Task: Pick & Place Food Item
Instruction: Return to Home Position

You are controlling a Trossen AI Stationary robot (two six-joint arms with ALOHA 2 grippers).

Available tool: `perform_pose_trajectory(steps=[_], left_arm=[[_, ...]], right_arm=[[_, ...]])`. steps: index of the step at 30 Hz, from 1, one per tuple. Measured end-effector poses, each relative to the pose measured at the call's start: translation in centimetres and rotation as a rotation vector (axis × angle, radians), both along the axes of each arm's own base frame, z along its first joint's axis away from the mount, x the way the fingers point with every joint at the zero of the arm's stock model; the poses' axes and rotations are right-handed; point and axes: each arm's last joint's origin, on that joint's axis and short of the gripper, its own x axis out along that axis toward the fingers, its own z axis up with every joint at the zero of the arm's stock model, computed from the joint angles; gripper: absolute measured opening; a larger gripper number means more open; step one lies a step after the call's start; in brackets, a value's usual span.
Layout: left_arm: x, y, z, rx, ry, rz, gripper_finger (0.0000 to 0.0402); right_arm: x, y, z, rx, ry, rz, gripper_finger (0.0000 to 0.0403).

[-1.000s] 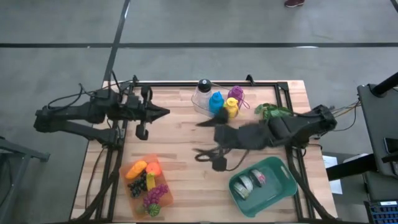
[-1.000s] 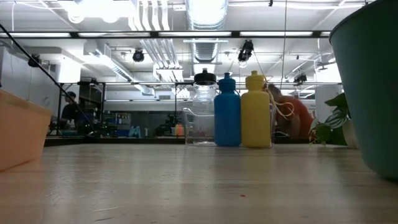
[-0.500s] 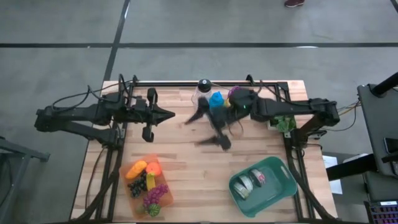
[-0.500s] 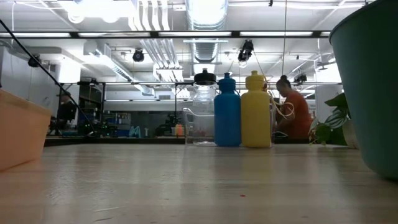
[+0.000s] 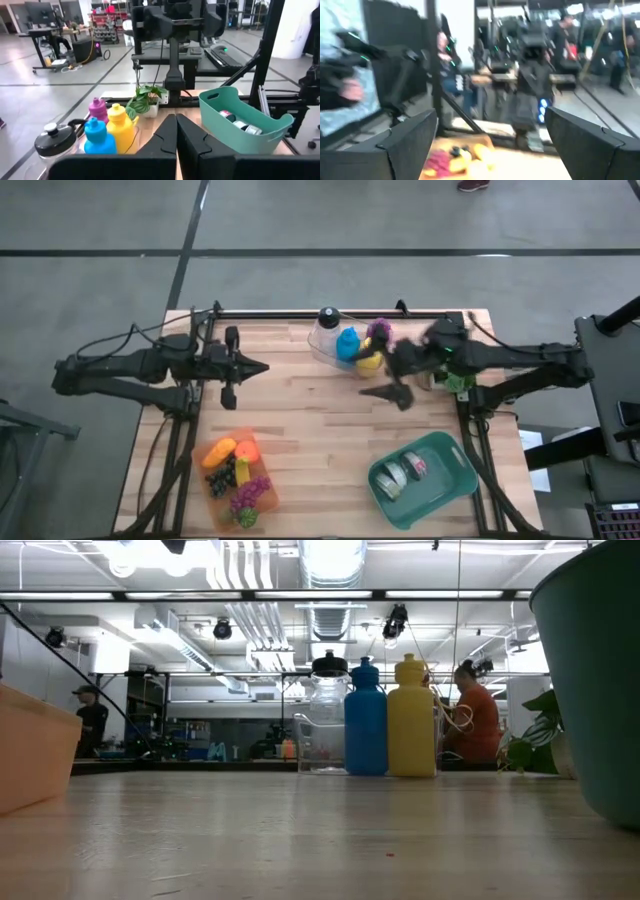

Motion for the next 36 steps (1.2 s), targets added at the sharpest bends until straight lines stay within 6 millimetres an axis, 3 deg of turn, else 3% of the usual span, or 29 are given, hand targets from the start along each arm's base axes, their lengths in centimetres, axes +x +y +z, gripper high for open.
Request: perform_pose_trajectory(steps=[5,10,28,36], left_arm=[[-1.1,0.0,-1.9,-0.013,-0.038,0.001,0.0001],[-2.0,0.0,-4.9,-0.033,-0.155,0.011,0.0001],[-6.4,0.6,-17.0,-0.314,-0.295,0.197,0.0001],[-7.1,0.7,-17.4,-0.363,-0.279,0.251,0.0001]], right_arm=[[-4.3,0.2,-0.8,0.011,-0.123,-0.021,0.0368],[-6.8,0.0,-2.8,0.019,-0.184,-0.119,0.0368],[-13.4,0.0,-10.8,0.085,-0.248,-0.208,0.0368],[-16.1,-0.2,-15.8,0.147,-0.407,-0.310,0.0369]])
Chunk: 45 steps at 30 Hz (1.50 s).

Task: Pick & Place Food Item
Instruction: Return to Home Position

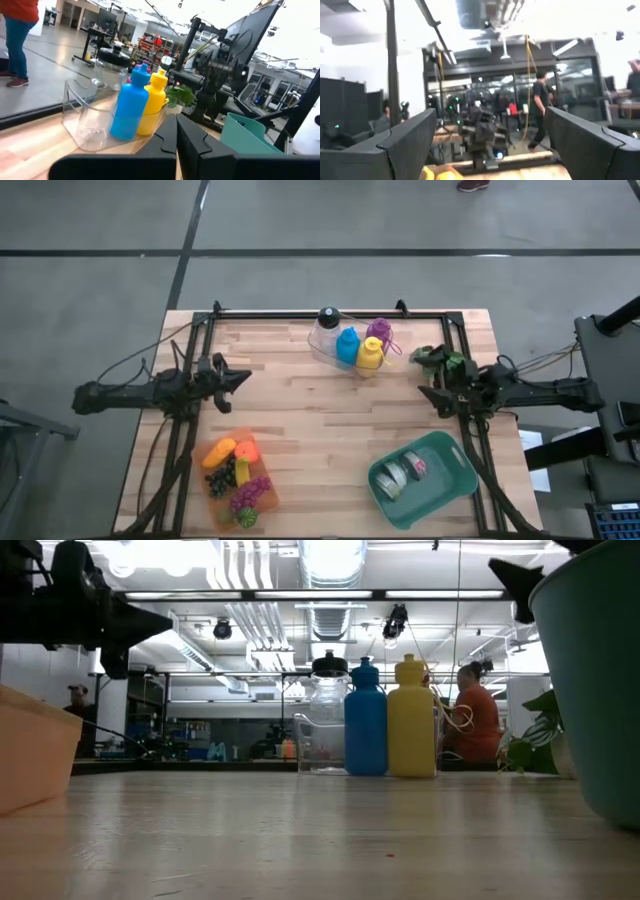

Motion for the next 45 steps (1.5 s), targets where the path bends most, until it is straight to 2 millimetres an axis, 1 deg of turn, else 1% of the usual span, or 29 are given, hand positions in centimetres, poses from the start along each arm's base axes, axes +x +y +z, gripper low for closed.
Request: perform_pose_trajectory(steps=[1,4,7,15,19,27,34,41,45], left_arm=[[0.0,0.0,0.0,0.004,-0.003,0.002,0.0001],[0.0,0.0,0.0,0.005,0.001,0.004,0.0001],[0.0,0.0,-0.1,0.005,0.015,0.005,0.0001],[0.0,0.0,-0.4,0.002,0.041,0.008,0.0001],[0.0,0.0,-0.4,0.002,0.045,0.008,0.0001],[0.0,0.0,-0.9,0.001,0.087,0.008,0.0001],[0.0,0.0,-1.0,0.001,0.107,0.008,0.0001],[0.0,0.0,-1.1,0.002,0.108,0.007,0.0001],[0.0,0.0,-1.1,0.002,0.108,0.007,0.0001]], right_arm=[[-0.3,0.0,-0.7,0.013,-0.012,-0.006,0.0369],[-0.4,-0.1,-1.0,0.065,0.041,-0.022,0.0369],[-0.9,-0.2,-1.0,0.076,0.016,-0.037,0.0369],[-1.8,-0.1,-0.4,0.010,-0.058,-0.074,0.0369],[-1.9,-0.1,-0.4,0.010,-0.064,-0.073,0.0369],[-1.5,-0.1,-1.3,0.068,0.042,-0.046,0.0369],[-1.4,-0.2,-1.5,0.069,0.056,-0.046,0.0369],[-0.9,-0.2,-2.9,0.077,0.215,-0.050,0.0369],[-0.9,-0.2,-3.1,0.101,0.239,-0.042,0.0369]])
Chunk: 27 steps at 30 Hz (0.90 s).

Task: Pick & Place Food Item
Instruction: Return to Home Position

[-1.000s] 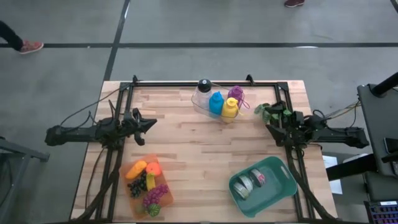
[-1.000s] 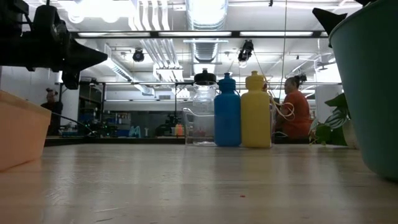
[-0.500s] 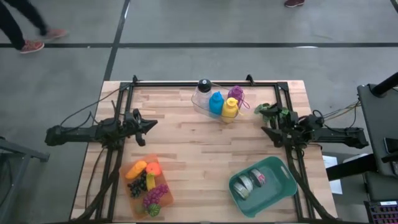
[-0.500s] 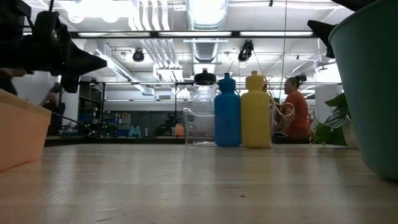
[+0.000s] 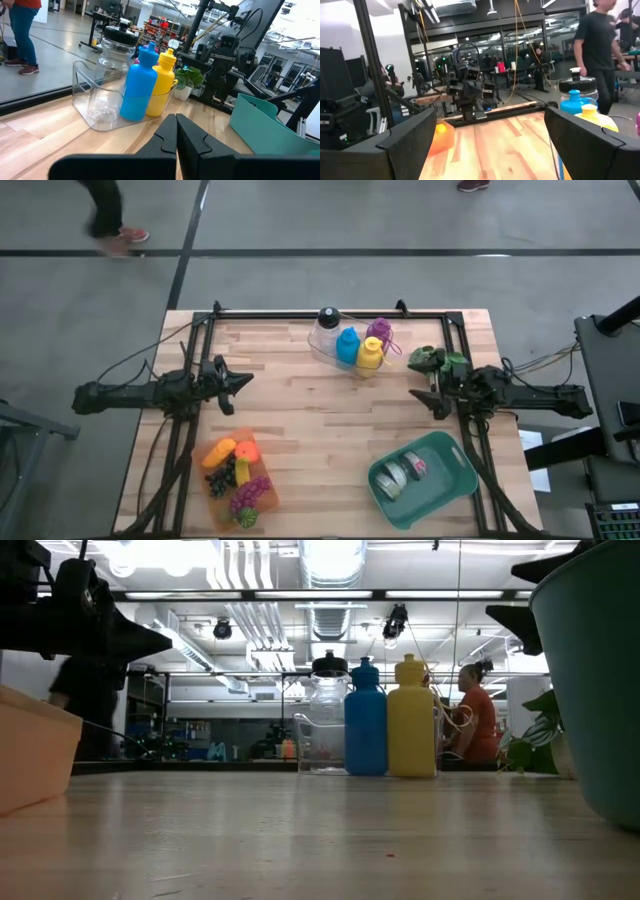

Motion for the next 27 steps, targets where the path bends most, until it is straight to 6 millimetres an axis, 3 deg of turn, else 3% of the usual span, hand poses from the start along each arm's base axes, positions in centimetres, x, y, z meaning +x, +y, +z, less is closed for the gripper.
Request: perform_pose_trajectory(steps=[10,27], left_arm=[[0.0,0.0,0.0,0.003,0.002,-0.002,0.0001],[0.0,0.0,0.0,0.003,0.002,-0.003,0.0001]], right_arm=[[0.1,0.0,-0.4,-0.091,0.057,-0.018,0.0369],[0.2,0.0,-2.4,0.010,0.253,-0.001,0.0369]])
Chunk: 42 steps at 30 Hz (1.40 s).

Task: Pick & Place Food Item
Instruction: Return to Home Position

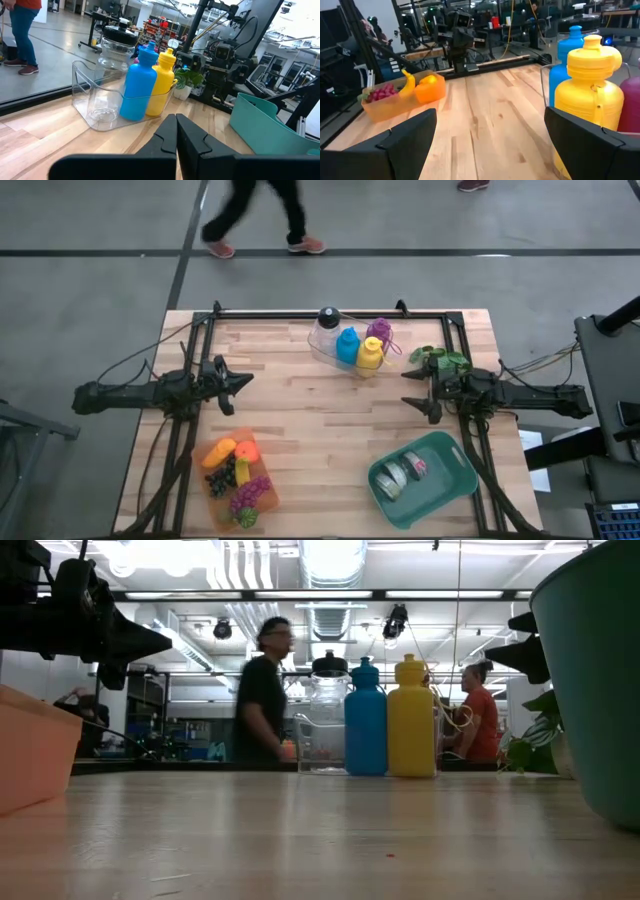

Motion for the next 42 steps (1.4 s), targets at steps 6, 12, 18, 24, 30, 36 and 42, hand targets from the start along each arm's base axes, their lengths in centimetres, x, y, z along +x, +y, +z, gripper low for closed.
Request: perform_pose_trajectory(steps=[6,12,18,24,30,36,42], left_arm=[[0.00,0.00,0.00,0.000,0.000,0.000,0.0001],[0.00,0.00,0.00,0.000,0.000,0.000,0.0001],[0.00,0.00,0.00,0.000,0.000,0.000,0.0001],[0.00,0.00,0.00,0.000,0.000,0.000,0.0001],[0.00,0.00,0.00,0.000,0.000,0.000,0.0001],[0.00,0.00,0.00,0.000,0.000,0.000,0.0001],[0.00,0.00,0.00,0.000,0.000,0.000,0.0001]], right_arm=[[0.00,0.00,0.01,-0.012,0.001,0.000,0.0369],[0.00,0.00,0.01,-0.063,0.006,0.002,0.0369],[0.00,0.00,0.01,-0.069,0.007,0.002,0.0369],[0.00,0.00,0.01,-0.069,0.007,0.002,0.0369],[0.00,0.00,0.01,-0.069,0.006,0.002,0.0369],[0.00,0.00,0.01,-0.069,0.006,0.003,0.0369],[0.00,0.00,0.01,-0.070,0.006,0.002,0.0369]])
